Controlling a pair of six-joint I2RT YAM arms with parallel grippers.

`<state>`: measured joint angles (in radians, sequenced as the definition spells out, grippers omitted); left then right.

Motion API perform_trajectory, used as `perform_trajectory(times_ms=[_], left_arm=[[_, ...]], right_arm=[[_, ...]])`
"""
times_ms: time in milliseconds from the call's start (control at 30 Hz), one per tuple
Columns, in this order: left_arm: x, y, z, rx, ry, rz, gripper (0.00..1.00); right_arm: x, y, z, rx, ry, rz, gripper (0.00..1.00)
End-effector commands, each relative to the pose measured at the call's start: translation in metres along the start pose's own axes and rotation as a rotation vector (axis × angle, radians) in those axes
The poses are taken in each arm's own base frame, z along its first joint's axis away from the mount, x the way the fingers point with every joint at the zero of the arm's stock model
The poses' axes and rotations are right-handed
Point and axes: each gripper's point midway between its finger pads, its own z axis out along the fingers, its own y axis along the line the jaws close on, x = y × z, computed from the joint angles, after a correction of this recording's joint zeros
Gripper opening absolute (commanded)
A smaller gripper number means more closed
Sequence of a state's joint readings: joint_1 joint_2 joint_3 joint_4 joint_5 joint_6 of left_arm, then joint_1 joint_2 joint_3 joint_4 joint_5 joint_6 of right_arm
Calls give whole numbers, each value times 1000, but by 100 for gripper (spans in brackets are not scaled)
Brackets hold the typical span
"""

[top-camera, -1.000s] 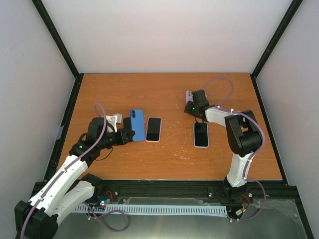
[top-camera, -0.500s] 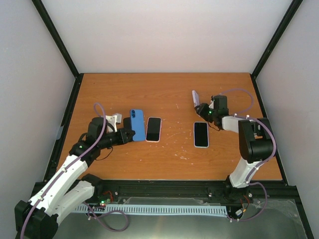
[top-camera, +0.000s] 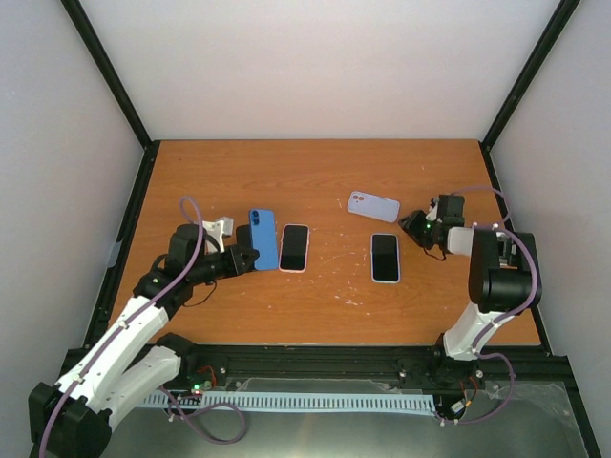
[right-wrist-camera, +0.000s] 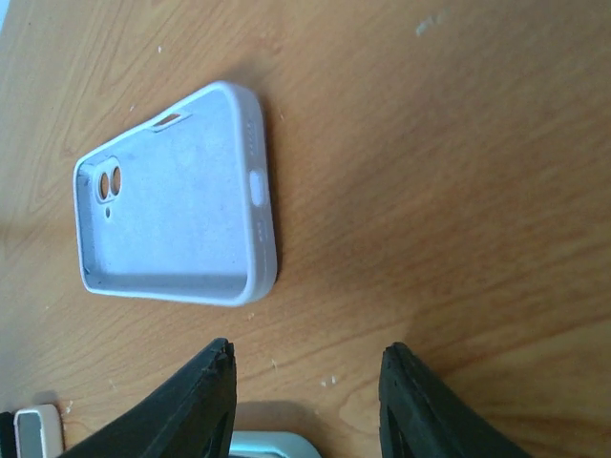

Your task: Put the phone into the phone case

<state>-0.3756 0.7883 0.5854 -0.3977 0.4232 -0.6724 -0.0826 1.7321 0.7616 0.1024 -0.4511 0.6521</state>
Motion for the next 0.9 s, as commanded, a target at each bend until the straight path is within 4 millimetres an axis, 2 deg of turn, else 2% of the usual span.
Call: perform_trajectory(times_ms=[0, 267, 467, 700, 867], left_arm=[[-23, -23, -9, 66, -74, 32, 0], [-20, -20, -6, 65, -65, 31, 0], [-21, -21, -4, 62, -50, 46, 0], [-18, -24, -3, 81, -32, 57, 0], [-16, -25, -1, 92, -19, 58, 0]], right_arm=[[-8, -3, 1, 66, 26, -112, 41], [-45, 2, 0, 206, -13, -343, 42], [-62, 29, 16, 180, 9, -485, 43], [-68, 60, 42, 123, 43, -619, 43], [-67, 58, 64, 158, 110, -676, 45]])
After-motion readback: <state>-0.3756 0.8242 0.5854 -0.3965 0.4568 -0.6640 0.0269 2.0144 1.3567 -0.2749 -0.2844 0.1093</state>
